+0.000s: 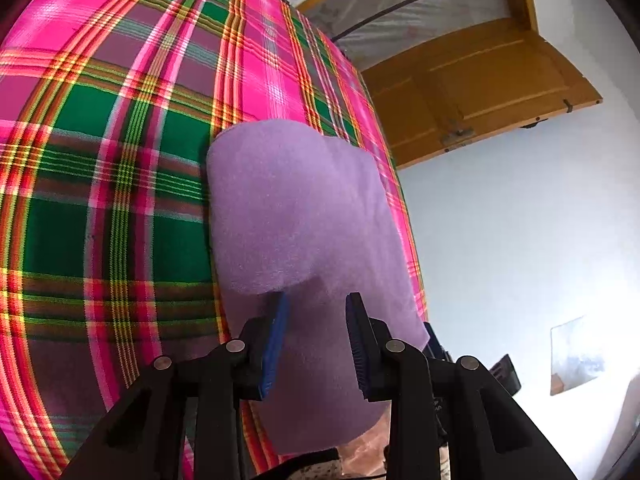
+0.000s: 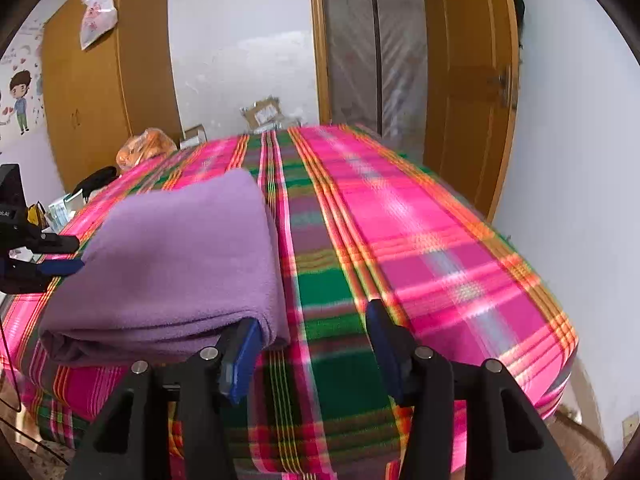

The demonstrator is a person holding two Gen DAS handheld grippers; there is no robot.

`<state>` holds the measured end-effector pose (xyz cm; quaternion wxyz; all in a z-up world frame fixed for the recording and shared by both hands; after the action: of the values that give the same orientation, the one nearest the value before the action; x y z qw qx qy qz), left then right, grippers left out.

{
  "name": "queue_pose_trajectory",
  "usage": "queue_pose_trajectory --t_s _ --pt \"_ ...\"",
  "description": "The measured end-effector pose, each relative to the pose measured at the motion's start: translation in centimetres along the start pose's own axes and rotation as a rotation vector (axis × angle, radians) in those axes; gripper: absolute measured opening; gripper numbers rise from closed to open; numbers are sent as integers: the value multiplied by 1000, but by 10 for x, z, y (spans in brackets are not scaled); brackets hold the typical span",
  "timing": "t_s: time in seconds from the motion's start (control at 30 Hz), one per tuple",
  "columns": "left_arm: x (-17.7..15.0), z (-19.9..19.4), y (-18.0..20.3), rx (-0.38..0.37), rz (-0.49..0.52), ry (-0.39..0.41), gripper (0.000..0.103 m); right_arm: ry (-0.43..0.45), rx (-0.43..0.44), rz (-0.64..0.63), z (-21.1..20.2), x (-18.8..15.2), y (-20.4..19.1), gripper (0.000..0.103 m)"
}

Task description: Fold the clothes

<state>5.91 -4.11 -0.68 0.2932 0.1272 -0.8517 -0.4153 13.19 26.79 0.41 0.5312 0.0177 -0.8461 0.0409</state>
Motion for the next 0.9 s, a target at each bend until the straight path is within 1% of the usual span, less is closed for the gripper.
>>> queue_pose_trajectory --t_s 0.07,0.1,0.33,0.43,0.47,0.53,0.57,0.6,0.7,0.77,0.83,0.9 --pt "0 1 1 -1 3 -3 32 -47 13 -25 4 -3 -2 51" --pt "1 1 1 0 1 -4 32 -55 18 -42 4 -2 -3 51" --pt "4 0 1 4 5 -8 32 -84 83 -137 -10 15 -4 51" --pt "4 0 1 5 9 -10 32 -98 133 -137 -12 22 -4 51" --pt "4 0 1 5 7 -10 32 -102 161 -122 -13 25 -4 51" --pt "5 0 0 6 4 -10 32 -121 251 -47 -14 29 -3 51" --pt "5 0 0 8 6 -11 32 -137 310 -5 -14 31 -1 51" --pt "5 0 1 10 9 -12 32 -135 348 22 -14 34 1 51" --pt "6 1 2 13 13 -15 32 -114 339 77 4 47 12 50" --pt "6 3 2 16 10 -18 32 -106 332 131 21 56 20 47" --pt "7 3 1 21 11 -19 32 -120 351 207 43 63 25 46" --pt "7 3 1 25 15 -19 32 -147 374 244 64 64 27 44"
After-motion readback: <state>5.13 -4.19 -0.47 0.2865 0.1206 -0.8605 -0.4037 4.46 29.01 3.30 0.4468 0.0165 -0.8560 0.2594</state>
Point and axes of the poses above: each gripper's, at about its wrist camera, not at the fingertips, and z roughly the way its jaws point, y to its right, x to its top, the point moved 2 cm from there along z, roughly the way its jaws point, and after that the axes turned 14 degrees about y, right-handed, at the moved point
